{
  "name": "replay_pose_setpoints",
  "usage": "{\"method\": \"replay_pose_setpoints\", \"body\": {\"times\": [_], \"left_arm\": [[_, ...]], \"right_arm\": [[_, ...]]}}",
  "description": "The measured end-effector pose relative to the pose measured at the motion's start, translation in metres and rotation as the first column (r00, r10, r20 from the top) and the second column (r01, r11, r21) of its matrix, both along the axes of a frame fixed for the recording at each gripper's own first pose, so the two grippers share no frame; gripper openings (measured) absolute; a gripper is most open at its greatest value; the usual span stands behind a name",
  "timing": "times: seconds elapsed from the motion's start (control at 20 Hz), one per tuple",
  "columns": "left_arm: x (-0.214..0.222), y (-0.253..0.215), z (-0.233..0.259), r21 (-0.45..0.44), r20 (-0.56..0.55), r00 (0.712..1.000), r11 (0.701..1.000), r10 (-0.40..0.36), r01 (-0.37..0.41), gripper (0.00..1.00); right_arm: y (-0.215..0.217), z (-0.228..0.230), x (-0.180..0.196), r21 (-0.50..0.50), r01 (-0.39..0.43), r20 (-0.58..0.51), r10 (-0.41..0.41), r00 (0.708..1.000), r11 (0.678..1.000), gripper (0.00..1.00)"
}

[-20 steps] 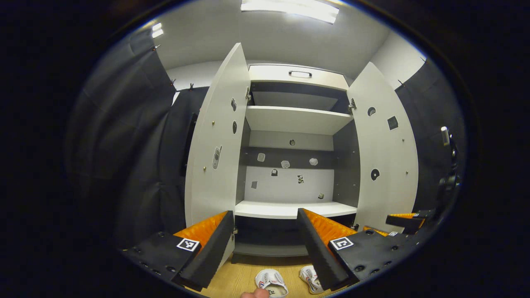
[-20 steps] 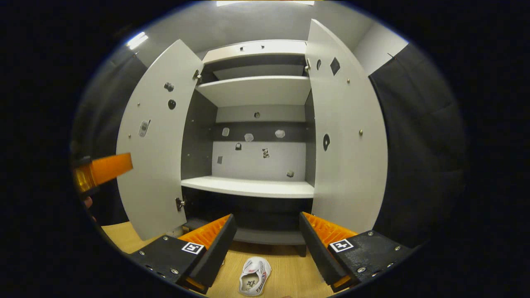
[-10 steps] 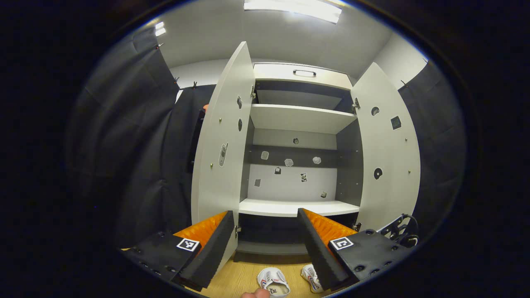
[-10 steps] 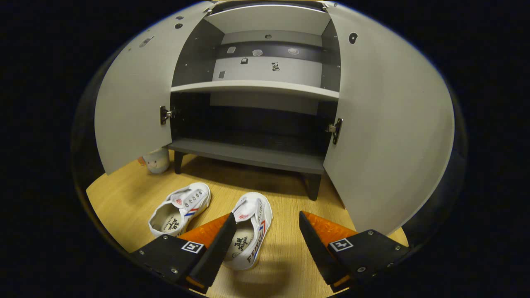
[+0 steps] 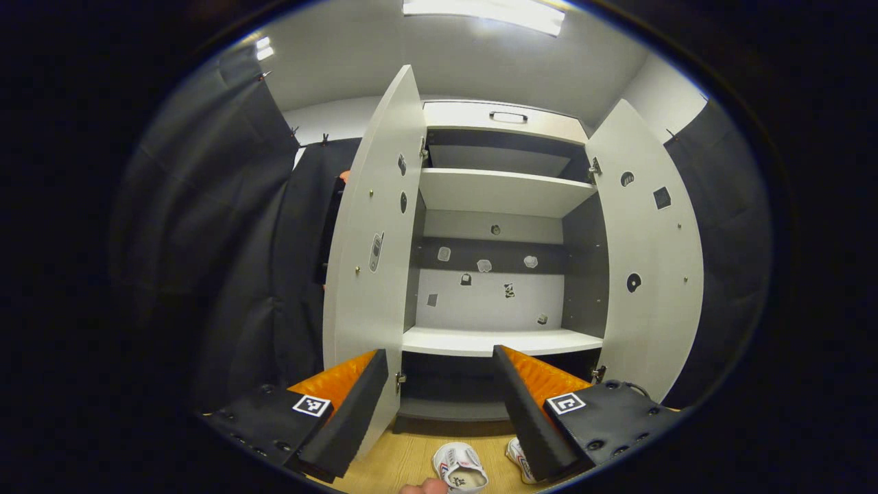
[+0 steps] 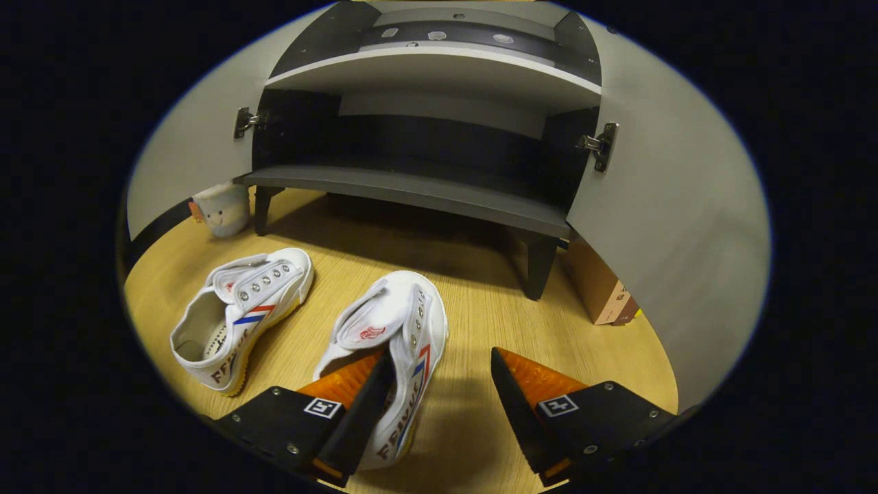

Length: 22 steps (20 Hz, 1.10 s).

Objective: Grab one shoe with the right hand and put it into the shoe cabinet, grab the other shoe with the left hand and put it into the shoe cabinet; then close the right door with the right hand and the left door with the left hand.

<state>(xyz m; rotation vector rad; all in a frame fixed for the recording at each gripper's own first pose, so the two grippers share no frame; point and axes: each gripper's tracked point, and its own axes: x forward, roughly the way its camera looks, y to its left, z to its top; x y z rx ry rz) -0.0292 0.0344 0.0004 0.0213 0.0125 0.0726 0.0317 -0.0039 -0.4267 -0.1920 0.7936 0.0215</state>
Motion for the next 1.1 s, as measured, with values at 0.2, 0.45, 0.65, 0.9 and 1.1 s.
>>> {"method": "replay_pose_setpoints", "body": {"times": [0.2,0.45,0.65,0.9,1.1], "left_arm": [[-0.002,0.009,-0.005,0.006,-0.014,1.000,1.000,0.025,-0.025,0.99],[-0.005,0.015,-0.008,0.005,-0.029,0.999,0.999,0.045,-0.045,0.99],[-0.008,0.017,-0.007,0.003,-0.027,0.998,0.998,0.056,-0.055,0.98],[-0.010,0.016,-0.005,0.002,-0.019,0.999,0.999,0.049,-0.049,0.98],[-0.010,0.008,-0.006,-0.008,-0.022,0.999,1.000,0.023,-0.023,0.99]], "right_arm": [[0.004,-0.006,0.022,-0.007,-0.033,0.029,0.033,0.999,0.999,0.77],[0.010,-0.025,0.019,0.016,-0.062,-0.019,0.062,0.998,0.998,0.61],[0.005,-0.025,0.024,-0.029,-0.013,0.004,0.013,1.000,0.999,0.35],[-0.002,-0.021,0.017,-0.005,0.011,-0.013,-0.011,1.000,1.000,0.02],[-0.004,0.021,0.016,0.012,0.017,0.076,-0.018,0.997,1.000,0.01]]}}
